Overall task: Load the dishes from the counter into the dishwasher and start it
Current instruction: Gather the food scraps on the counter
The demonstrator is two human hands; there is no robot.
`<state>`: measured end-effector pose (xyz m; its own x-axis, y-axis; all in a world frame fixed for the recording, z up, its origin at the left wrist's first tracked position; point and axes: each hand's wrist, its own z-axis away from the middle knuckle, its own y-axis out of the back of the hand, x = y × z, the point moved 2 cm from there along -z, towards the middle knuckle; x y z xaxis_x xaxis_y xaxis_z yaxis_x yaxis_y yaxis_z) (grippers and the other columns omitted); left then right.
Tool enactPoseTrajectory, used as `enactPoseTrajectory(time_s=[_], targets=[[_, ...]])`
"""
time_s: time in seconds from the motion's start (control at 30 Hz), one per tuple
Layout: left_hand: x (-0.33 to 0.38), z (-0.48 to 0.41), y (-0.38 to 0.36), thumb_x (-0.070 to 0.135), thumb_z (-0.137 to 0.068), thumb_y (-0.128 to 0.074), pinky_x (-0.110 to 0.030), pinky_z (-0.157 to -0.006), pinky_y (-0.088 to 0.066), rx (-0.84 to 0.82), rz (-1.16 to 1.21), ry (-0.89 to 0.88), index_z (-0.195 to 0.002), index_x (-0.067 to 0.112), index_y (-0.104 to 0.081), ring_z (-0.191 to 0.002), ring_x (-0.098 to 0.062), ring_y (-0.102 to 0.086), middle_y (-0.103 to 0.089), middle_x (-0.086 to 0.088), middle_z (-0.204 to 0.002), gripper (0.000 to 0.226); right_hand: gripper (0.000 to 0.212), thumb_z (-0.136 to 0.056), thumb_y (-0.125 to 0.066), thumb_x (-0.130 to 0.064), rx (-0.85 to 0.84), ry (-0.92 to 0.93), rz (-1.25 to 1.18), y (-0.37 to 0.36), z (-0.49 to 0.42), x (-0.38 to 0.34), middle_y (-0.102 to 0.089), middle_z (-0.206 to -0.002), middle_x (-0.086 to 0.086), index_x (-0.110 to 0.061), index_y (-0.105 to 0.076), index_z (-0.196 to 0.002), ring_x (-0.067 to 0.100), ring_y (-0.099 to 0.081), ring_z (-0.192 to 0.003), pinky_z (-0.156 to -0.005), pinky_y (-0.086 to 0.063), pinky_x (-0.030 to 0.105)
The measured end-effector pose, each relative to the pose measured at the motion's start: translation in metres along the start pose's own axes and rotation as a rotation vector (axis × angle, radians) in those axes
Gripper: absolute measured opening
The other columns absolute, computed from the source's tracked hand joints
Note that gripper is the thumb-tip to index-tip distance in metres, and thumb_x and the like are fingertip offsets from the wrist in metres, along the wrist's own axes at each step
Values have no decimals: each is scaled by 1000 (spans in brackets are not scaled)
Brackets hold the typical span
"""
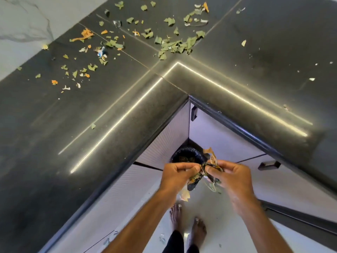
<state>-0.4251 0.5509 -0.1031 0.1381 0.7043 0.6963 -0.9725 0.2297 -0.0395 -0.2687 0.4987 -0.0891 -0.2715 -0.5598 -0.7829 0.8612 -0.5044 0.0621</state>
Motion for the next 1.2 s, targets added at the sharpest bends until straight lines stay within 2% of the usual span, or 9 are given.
enactPoseTrajectory(time_s=[0.17, 0.3, 0.43, 0.57, 0.8, 0.9, 1.03, 1.13, 1.2], targets=[[-56, -83, 2, 2, -77, -82, -31, -86, -59, 93, -49, 112, -76, 16, -81, -83, -22, -73, -77, -7, -81, 14, 26, -72, -85, 5, 104, -182, -59, -13, -61, 79, -76, -74, 1, -15, -74, -86, 21, -73, -68, -54, -54, 22], [-91, -166, -3, 2, -71, -84, -34, -80, -61, 193, -133, 94, -53, 24, -76, -71, -21, -67, -72, -3, -62, 30, 23, -73, -85, 2, 171, -271, -74, -29, -130, 135, -71, -59, -1, -14, -73, -85, 13, -69, -52, -51, -57, 24], [-118, -220, -11, 12, -75, -80, -17, -60, -52, 248, -323, -60, -72, 19, -81, -62, -4, -61, -67, 10, -54, 7, 19, -70, -88, -15, 143, -262, 69, -47, -194, 187, -76, -78, 6, -18, -79, -87, 21, -73, -73, -73, -63, 38], [-142, -261, -11, 19, -77, -75, -26, -68, -52, 276, -502, -140, -80, 16, -82, -67, -4, -60, -74, -6, -69, 7, 18, -68, -90, -16, 251, -221, 187, -65, -237, 227, -66, -63, -1, -15, -76, -80, 32, -73, -78, -78, -60, 53], [-167, -307, 0, 27, -81, -62, -30, -84, -51, 203, -681, -143, -88, 6, -80, -85, -14, -66, -76, -15, -90, 28, 26, -85, -78, -23, 150, -207, 195, -85, -281, 284, -65, -75, 0, -10, -75, -108, 24, -70, -74, -73, -62, 47], [-170, -311, 0, 20, -90, -58, -17, -72, -39, 106, -731, -92, -96, 6, -79, -84, -8, -57, -76, -9, -96, 26, 35, -97, -65, -24, 38, -327, 45, -90, -289, 298, -63, -92, 6, -13, -63, -130, 18, -61, -86, -74, -57, 39], [-174, -311, 0, 18, -92, -55, -34, -74, -47, 118, -781, -69, -82, -1, -74, -85, -25, -66, -72, -21, -89, 28, 42, -103, -52, -19, -15, -413, -1, -90, -286, 303, -52, -134, 12, -15, -49, -145, 23, -53, -114, -81, -52, 38], [-168, -299, -2, 20, -88, -43, -38, -69, -43, 103, -850, -85, -61, 1, -54, -83, -38, -63, -65, -26, -80, 35, 43, -100, -50, -10, 17, -396, 8, -85, -273, 292, -55, -133, 13, -13, -52, -143, 21, -57, -108, -71, -54, 30], [-155, -282, -4, 28, -76, -32, -36, -68, -38, 83, -907, -117, -60, 6, -52, -82, -35, -61, -65, -23, -81, 34, 43, -95, -52, -2, 27, -350, 33, -81, -262, 278, -60, -125, 15, -11, -57, -137, 22, -60, -106, -78, -58, 35]])
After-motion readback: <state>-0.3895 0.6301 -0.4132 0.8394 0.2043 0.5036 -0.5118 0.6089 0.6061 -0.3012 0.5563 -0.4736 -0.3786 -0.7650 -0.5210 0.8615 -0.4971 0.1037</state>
